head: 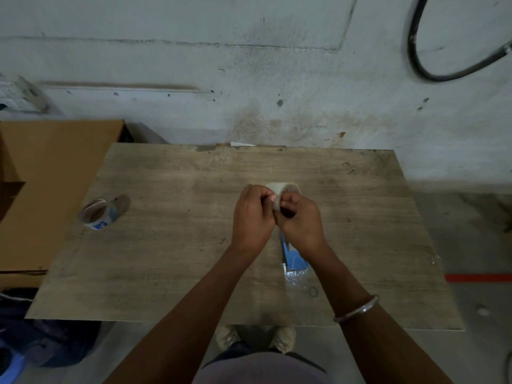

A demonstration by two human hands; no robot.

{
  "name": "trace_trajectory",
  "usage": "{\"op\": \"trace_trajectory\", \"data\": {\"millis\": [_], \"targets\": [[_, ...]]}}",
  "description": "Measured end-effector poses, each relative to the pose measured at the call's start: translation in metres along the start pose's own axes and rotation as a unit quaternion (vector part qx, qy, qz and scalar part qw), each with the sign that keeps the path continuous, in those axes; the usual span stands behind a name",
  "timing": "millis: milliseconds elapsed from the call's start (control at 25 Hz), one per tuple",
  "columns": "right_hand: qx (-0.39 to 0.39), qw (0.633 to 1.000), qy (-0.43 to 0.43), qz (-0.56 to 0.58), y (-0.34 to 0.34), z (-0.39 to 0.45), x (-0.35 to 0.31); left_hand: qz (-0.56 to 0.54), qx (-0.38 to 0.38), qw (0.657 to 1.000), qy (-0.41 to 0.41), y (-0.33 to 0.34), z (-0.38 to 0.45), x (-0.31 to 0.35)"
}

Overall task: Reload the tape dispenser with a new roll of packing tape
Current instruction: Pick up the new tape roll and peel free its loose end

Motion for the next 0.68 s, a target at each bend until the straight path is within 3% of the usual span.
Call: {"op": "trace_trajectory", "data": {"millis": [280,680], "targets": [[0.073,0.995,0.014,0.073,-0.005,-0.006,0.007,0.032,0.010,0.999,0.017,0.002,0.000,0.005],[0.068,0.992,0.004,0.106,-0.006,-0.010,0.002,0.035,0.004,0.999,0.031,0.000,0.013,0.005]]}}
Point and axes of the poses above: each hand's wrist, its own z-axis towards the middle knuckle, its own y-axis out of the palm, x = y × z, the point moved 10 cm from there along z, towards the middle knuckle, and after that the axes turned 3 degrees about z, right-handed, at the moved point
